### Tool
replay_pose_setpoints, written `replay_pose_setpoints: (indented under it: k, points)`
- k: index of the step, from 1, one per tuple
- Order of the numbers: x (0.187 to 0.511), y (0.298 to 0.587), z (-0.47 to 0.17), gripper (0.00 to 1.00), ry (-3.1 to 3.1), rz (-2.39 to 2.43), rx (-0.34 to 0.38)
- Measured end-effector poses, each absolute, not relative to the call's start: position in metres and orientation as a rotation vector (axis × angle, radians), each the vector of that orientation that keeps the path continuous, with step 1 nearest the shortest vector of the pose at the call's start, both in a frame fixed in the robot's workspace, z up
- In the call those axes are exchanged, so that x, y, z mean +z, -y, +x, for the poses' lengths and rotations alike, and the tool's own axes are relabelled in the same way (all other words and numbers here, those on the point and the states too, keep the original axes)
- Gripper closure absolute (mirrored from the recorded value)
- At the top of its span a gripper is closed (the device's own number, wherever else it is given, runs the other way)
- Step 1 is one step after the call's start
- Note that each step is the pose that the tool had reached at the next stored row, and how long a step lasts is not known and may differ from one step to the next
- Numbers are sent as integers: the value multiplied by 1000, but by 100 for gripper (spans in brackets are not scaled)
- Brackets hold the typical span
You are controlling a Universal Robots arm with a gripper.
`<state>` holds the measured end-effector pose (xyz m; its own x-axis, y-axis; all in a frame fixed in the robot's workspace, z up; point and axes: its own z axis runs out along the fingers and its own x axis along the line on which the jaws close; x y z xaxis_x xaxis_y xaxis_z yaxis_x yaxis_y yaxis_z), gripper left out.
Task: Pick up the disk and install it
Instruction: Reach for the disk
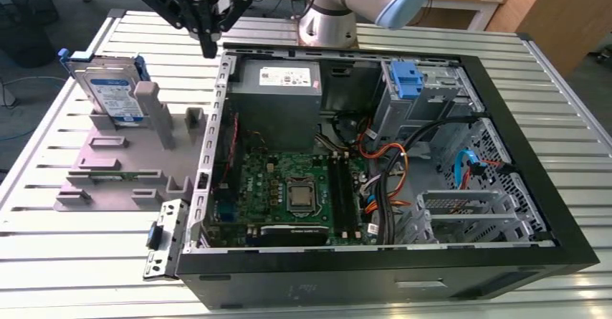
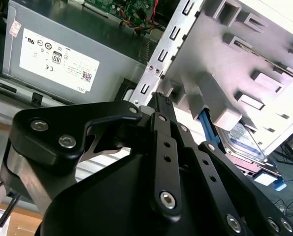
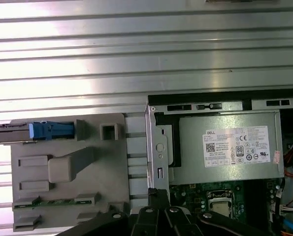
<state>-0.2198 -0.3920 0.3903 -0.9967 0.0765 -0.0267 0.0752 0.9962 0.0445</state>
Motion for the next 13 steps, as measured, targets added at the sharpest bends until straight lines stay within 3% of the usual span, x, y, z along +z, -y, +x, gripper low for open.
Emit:
replay_pose_setpoints:
  k: [13]
  points:
    - [386, 381, -244, 89, -3110, 119, 68]
